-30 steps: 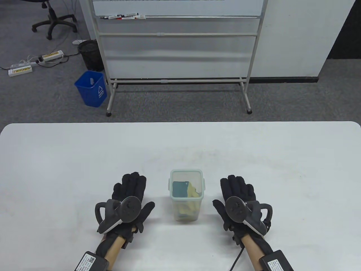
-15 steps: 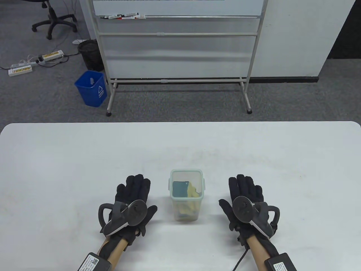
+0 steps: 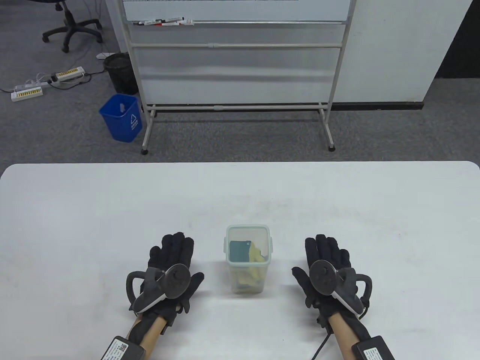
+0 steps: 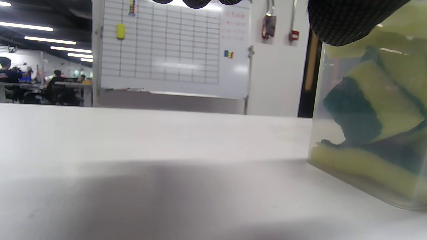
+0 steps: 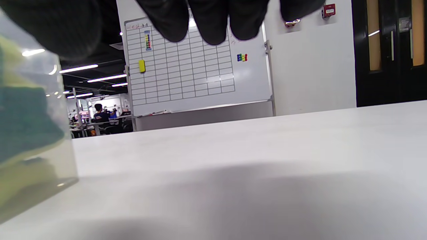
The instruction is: Squeeze sponges into plastic airtight container
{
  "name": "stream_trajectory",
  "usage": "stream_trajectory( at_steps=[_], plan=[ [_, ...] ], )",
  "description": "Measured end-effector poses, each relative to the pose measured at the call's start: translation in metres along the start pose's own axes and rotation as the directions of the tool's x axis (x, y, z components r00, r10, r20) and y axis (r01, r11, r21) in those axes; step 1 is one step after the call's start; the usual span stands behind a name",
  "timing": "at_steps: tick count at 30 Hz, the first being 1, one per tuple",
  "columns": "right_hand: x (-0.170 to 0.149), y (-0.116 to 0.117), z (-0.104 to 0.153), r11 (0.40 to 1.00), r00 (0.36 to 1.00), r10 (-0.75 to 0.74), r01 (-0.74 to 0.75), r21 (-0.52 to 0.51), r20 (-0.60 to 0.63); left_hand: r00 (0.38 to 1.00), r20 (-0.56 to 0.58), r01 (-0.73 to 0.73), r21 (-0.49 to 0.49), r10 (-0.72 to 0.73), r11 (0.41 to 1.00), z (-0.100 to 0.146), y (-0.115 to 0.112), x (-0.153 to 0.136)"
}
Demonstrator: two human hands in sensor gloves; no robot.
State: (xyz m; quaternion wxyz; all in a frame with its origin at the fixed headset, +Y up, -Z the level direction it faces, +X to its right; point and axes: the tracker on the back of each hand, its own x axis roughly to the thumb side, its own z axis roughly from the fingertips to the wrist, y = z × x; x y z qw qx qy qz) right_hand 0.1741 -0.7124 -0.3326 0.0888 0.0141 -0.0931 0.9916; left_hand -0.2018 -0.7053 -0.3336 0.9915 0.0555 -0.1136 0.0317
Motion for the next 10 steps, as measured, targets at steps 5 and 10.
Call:
stream_trajectory(
  at_steps=[5,10],
  plan=[
    [0.0,0.0009,0.0001,1.0,1.0,0.007,-0.007,0.002,-0.001,1.0,-0.004,0.002,-0.009,-0.002,1.0,0.0006,0.0013,-0.0008],
    [-0.0012,0.0021,-0.0001,1.0,1.0,0.004,-0.004,0.008,-0.01,1.0,-0.003,0.006,-0.009,-0.006,1.0,0.0003,0.0003,-0.0006]
  ],
)
